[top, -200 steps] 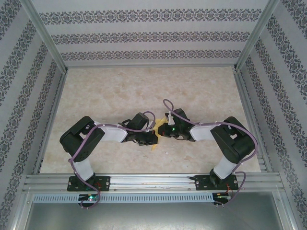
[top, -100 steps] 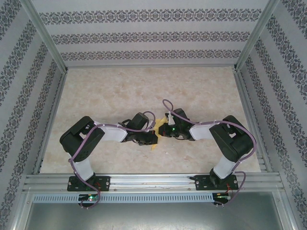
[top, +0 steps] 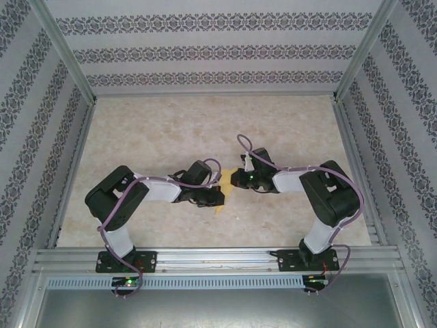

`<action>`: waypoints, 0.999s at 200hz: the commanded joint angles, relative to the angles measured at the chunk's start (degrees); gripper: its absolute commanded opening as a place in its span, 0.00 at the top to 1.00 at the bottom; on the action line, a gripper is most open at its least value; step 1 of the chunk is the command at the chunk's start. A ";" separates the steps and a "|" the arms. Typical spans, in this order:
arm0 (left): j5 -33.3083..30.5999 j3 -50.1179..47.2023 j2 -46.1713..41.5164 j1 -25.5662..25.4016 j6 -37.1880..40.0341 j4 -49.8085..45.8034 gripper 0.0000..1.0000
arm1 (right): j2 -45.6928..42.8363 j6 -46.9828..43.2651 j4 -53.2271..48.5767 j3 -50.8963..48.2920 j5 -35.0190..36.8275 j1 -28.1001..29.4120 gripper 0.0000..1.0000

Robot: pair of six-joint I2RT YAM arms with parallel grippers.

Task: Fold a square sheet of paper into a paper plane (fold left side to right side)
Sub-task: Fold the wing for the fifth time at the center of the table.

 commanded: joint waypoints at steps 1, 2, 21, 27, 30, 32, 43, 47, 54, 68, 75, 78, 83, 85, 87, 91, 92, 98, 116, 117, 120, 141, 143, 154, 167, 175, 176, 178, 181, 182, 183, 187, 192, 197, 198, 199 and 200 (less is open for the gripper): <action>-4.05 -2.62 1.52 1.09 1.55 -7.77 0.97 | 1.78 -2.87 -2.30 1.64 4.99 -2.09 1.00; -4.06 -2.61 1.47 1.09 1.59 -7.78 0.97 | 1.84 -2.93 -2.32 1.70 4.99 -2.19 1.00; -4.07 -2.77 1.52 1.09 1.56 -7.65 0.97 | 2.40 -3.42 -2.97 2.48 4.75 -3.32 1.00; -4.07 -2.79 1.42 1.09 1.54 -7.58 0.97 | 2.50 -3.57 -3.07 2.70 4.73 -3.64 1.00; -4.07 -2.79 1.41 1.09 1.47 -7.53 0.97 | 2.51 -3.59 -3.13 2.80 4.73 -3.81 1.00; -4.07 -2.77 1.40 1.09 1.50 -7.46 0.97 | 2.58 -3.66 -3.15 2.88 4.66 -3.85 1.00; -4.08 -2.85 1.42 1.09 1.45 -7.50 0.97 | 2.73 -3.99 -3.46 3.28 4.73 -4.28 1.00; -4.12 -2.86 1.43 1.09 1.49 -7.37 0.97 | 2.84 -4.10 -3.55 3.40 4.73 -4.45 1.00; -4.05 -2.90 1.41 1.09 1.48 -7.39 0.97 | 3.02 -4.28 -3.69 3.64 4.64 -4.72 1.00; -4.06 -2.96 1.43 1.13 1.44 -7.38 0.97 | 3.43 -4.56 -3.91 4.11 4.42 -5.46 1.00; -4.05 -3.01 1.43 1.15 1.45 -7.37 0.97 | 3.58 -4.69 -3.92 4.34 4.32 -5.79 1.00; -4.07 -2.97 1.43 1.13 1.45 -7.31 0.97 | 3.67 -4.78 -3.98 4.45 4.23 -5.96 1.00; -4.02 -3.02 1.43 1.13 1.46 -7.31 0.97 | 3.87 -4.88 -4.08 4.69 4.16 -6.29 1.00; -4.06 -2.96 1.41 1.17 1.45 -7.32 0.97 | 3.88 -4.91 -4.20 4.73 4.13 -6.39 1.00; -4.07 -2.97 1.42 1.16 1.45 -7.30 0.97 | 4.02 -4.98 -4.18 4.81 4.12 -6.48 1.00; -4.04 -2.95 1.43 1.17 1.47 -7.31 0.97 | 4.13 -5.03 -4.18 4.92 3.99 -6.71 1.00; -4.01 -2.95 1.43 1.13 1.46 -7.33 0.97 | 4.16 -5.06 -4.18 4.96 3.96 -6.78 1.00; -4.07 -2.95 1.42 1.18 1.47 -7.35 0.97 | 4.41 -5.23 -4.39 5.25 3.89 -7.13 1.00; -4.11 -3.06 1.38 1.14 1.28 -7.01 0.97 | 4.96 -5.57 -4.90 6.02 3.51 -7.98 1.00; -4.09 -3.04 1.40 1.16 1.28 -7.00 0.97 | 4.97 -5.59 -4.94 6.09 3.50 -8.03 1.00; -4.09 -3.07 1.43 1.17 1.23 -6.98 0.97 | 5.05 -5.65 -5.04 6.21 3.39 -8.28 1.00; -4.07 -3.12 1.34 1.18 1.10 -6.82 0.97 | 5.65 -6.11 -5.54 7.26 2.98 -9.35 1.00; -4.07 -3.12 1.34 1.18 1.10 -6.80 0.97 | 5.72 -6.20 -5.64 7.33 2.97 -9.44 1.00; -4.07 -3.16 1.34 1.18 1.10 -6.82 0.97 | 6.01 -6.34 -5.84 7.79 2.75 -9.83 1.00; -4.07 -3.18 1.43 1.18 1.10 -6.82 0.97 | 6.33 -6.41 -5.94 8.24 2.41 -10.28 1.00; -4.07 -3.19 1.43 1.18 1.13 -6.80 0.97 | 6.54 -6.41 -5.94 8.50 2.27 -10.47 1.00; -4.07 -3.15 1.43 1.18 1.11 -6.77 0.97 | 6.55 -6.41 -5.94 8.56 2.23 -10.51 1.00; -4.05 -3.17 1.41 1.18 1.10 -6.81 0.97 | 6.55 -6.41 -5.98 8.64 2.19 -10.54 1.00; -4.07 -3.12 1.40 1.18 1.16 -6.82 0.97 | 6.58 -6.42 -6.02 8.69 2.12 -10.59 1.00; -4.02 -3.16 1.37 1.18 1.13 -6.78 0.97 | 6.65 -6.42 -6.02 8.74 2.10 -10.62 1.00; -4.05 -3.18 1.36 1.18 1.16 -6.76 0.97 | 6.65 -6.41 -6.02 8.77 2.05 -10.63 1.00; -4.07 -3.20 1.34 1.18 1.16 -6.75 0.97 | 6.70 -6.42 -6.02 8.87 1.94 -10.65 1.00; -4.02 -3.18 1.31 1.18 1.10 -6.66 0.97 | 6.68 -6.43 -6.07 8.95 1.79 -10.77 1.00; -4.07 -3.17 1.29 1.17 1.10 -6.67 0.97 | 6.60 -6.42 -6.11 8.97 1.67 -10.77 1.00; -4.07 -3.19 1.27 1.18 1.10 -6.66 0.97 | 6.58 -6.42 -6.11 8.97 1.66 -10.79 1.00; -4.07 -3.19 1.26 1.18 1.10 -6.65 0.97 | 6.57 -6.37 -6.11 8.97 1.66 -10.80 1.00; -4.07 -3.16 1.26 1.18 1.10 -6.69 0.97 | 6.52 -6.39 -6.16 8.97 1.61 -10.81 1.00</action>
